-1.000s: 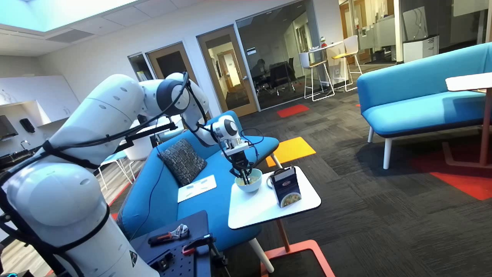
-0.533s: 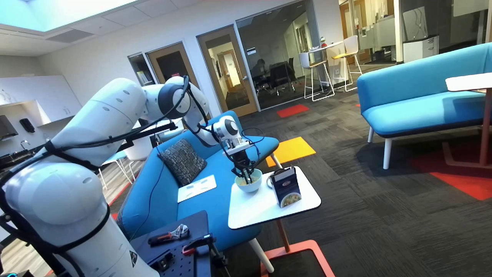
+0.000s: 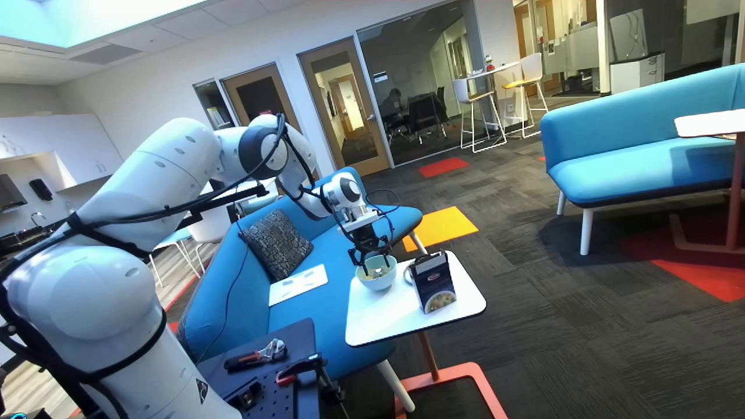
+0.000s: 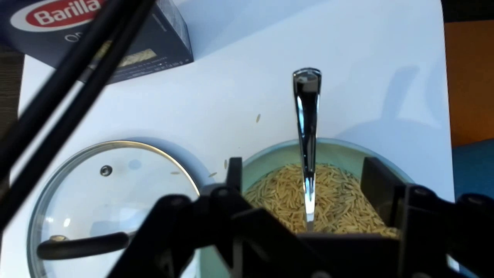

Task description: Pick up the spoon and put it in the bowl

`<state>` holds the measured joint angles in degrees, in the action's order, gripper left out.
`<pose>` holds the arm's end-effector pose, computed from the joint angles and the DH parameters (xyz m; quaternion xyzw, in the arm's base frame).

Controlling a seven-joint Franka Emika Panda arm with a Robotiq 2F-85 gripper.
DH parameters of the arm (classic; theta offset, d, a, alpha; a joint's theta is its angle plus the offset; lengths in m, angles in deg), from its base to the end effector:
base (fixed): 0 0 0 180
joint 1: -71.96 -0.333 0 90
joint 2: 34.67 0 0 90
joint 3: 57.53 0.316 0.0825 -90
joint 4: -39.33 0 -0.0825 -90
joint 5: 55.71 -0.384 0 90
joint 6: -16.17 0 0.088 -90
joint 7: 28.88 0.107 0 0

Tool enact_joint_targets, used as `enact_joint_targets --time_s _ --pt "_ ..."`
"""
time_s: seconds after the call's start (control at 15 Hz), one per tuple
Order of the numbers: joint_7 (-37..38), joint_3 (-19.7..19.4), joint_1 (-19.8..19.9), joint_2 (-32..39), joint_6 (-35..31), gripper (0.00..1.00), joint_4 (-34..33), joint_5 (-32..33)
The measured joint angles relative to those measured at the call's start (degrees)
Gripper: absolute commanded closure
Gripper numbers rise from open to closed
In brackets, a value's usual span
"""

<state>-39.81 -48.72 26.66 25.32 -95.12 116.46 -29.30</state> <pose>0.4328 0.5191 0.0663 0.7569 0.6073 -0.1527 0.1871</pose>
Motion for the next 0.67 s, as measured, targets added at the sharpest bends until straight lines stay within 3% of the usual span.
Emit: enact_joint_targets --time_s 0.4,0.67 --pt "-0.1 0.5 0.4 -5.5 -1.8 0.00 4.1 0.0" --pt "-1.5 2.1 2.5 -13.2 -10.9 0.00 13.4 0.1"
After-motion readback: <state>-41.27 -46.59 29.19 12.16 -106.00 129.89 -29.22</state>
